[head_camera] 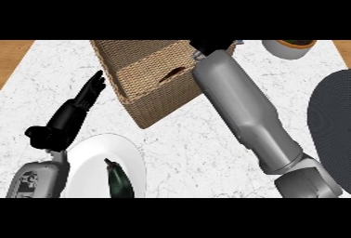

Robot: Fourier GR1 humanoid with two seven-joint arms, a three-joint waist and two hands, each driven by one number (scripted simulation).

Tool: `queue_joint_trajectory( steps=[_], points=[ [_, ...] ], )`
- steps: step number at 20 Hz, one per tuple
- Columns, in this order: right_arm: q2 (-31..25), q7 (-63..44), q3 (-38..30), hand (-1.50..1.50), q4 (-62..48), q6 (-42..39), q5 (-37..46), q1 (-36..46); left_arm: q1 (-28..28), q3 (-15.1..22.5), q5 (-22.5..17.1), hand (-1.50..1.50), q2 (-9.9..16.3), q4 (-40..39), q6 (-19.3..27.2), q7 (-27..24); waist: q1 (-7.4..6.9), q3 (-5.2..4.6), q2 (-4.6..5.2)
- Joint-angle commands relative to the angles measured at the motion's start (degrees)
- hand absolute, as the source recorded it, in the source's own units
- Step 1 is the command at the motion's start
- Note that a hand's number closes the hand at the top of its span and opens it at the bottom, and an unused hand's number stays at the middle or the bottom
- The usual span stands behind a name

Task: Pick the sweet potato from the placemat and place it in the basket

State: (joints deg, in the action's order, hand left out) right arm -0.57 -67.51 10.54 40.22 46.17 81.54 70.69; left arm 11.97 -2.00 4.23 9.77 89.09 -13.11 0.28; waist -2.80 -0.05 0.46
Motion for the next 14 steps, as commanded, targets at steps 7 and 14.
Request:
queue_joint_trajectory(
  steps=[7,14],
  points=[
    [0.5,-8.2,-2.2,-1.5,1.7,10.9,-1.2,2.9,-0.1,0.5,0.3,0.0,-0.6,0.6,0.1,1.2,0.73,0.02,-0.25],
    [0.5,-9.1,-8.0,-1.5,9.3,13.8,-3.8,-0.3,-1.1,-0.9,0.3,0.0,-0.1,1.1,1.0,0.5,1.94,0.04,-0.8]
  ],
)
